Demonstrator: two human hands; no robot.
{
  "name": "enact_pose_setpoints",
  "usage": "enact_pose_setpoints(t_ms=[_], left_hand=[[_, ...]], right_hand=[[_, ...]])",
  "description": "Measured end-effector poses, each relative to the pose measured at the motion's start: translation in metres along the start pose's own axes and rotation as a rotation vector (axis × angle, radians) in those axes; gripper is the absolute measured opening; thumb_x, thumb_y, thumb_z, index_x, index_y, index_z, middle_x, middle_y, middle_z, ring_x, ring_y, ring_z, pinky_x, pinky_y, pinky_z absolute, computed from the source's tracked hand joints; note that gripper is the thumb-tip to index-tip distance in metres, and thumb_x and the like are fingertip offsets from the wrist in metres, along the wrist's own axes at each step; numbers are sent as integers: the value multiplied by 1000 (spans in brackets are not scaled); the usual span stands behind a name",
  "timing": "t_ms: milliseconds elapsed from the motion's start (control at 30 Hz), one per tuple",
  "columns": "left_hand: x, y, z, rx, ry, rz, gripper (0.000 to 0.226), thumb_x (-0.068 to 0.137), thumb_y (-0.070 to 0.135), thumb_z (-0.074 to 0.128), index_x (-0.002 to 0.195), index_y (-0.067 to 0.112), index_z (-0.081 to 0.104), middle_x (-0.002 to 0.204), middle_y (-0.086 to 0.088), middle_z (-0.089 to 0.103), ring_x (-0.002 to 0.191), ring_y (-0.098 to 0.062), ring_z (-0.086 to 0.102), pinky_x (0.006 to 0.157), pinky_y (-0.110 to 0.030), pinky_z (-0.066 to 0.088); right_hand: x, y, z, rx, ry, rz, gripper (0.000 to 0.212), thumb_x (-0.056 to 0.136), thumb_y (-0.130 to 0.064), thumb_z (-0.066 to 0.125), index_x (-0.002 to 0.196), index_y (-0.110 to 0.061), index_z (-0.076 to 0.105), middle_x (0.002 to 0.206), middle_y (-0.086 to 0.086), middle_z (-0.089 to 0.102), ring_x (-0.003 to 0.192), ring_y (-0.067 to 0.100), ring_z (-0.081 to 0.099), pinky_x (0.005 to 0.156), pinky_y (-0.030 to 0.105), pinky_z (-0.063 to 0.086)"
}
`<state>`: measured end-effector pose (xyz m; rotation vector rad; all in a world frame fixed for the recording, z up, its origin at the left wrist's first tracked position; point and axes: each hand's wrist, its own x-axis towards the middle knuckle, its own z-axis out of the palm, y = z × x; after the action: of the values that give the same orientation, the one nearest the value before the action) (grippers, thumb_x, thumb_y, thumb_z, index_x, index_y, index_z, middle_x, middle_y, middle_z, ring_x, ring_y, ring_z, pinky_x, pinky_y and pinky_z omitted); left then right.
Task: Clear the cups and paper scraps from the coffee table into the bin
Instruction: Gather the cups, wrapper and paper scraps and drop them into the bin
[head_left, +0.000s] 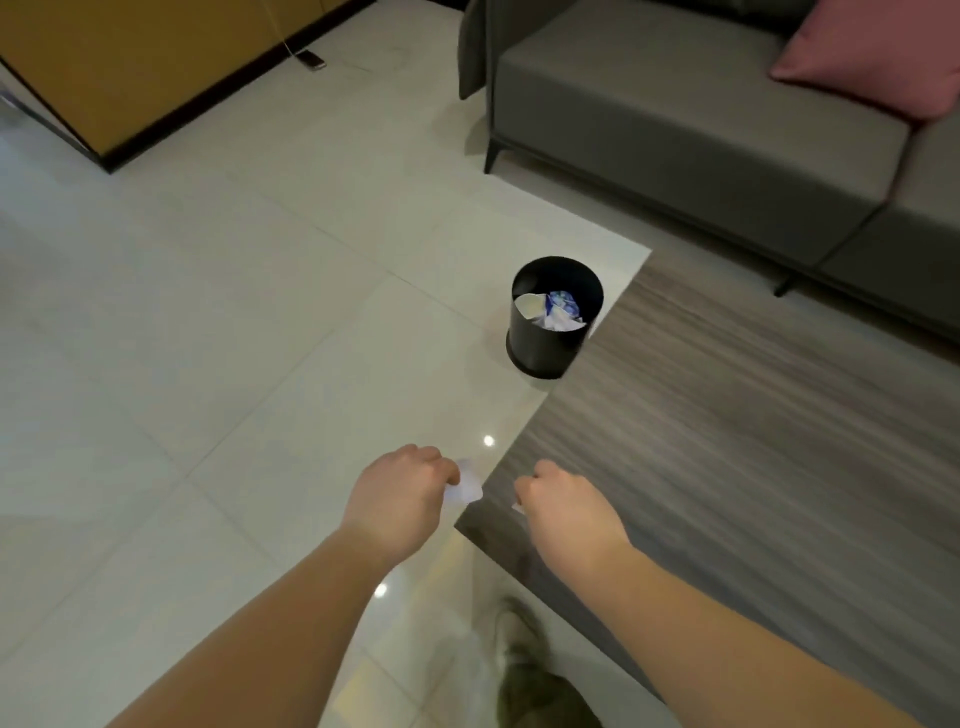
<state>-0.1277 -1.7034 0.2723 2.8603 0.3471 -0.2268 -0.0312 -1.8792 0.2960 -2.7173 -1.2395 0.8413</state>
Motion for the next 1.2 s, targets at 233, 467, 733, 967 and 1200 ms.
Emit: enact_pose_setpoints(t_ms=[233,467,733,967,1200], left_hand=[[58,-74,-32,-7,-11,-40,31,90,11,48,104,29,69,95,11,65,89,-16,57,65,-24,35],[124,-115,-54,-28,-76,1,32,91,14,44,105,32,66,94,14,62,88,-12,54,66,-22,35],[186,-182,-51,-35,-220,73,33,94,17,42,112,35,63,103,17,62,95,-7,51,69,-18,34],[260,-245,-76,-110,-240,97,30,93,18,45,111,33,63,105,14,61,101,-9,53,79,-25,46],[328,-258,-80,-116,-273,179,29,94,19,44,111,33,64,106,16,61,100,-5,53,79,-19,45]], right_hand=[[74,-31,-27,27,-84,50,31,82,12,51,106,-7,55,110,13,49,97,34,58,69,36,42],[142,-32,-52,99,-103,166,36,79,16,49,105,-7,56,108,12,50,94,32,58,74,38,49],[221,-53,-64,133,-103,291,16,90,0,52,101,-11,56,102,11,51,89,33,59,67,39,43],[305,-70,-103,206,-27,377,11,98,-13,46,102,-14,56,92,5,43,79,26,53,67,36,44],[350,-59,-120,310,-27,434,12,99,-18,47,102,-13,58,91,3,45,81,25,56,72,35,50]])
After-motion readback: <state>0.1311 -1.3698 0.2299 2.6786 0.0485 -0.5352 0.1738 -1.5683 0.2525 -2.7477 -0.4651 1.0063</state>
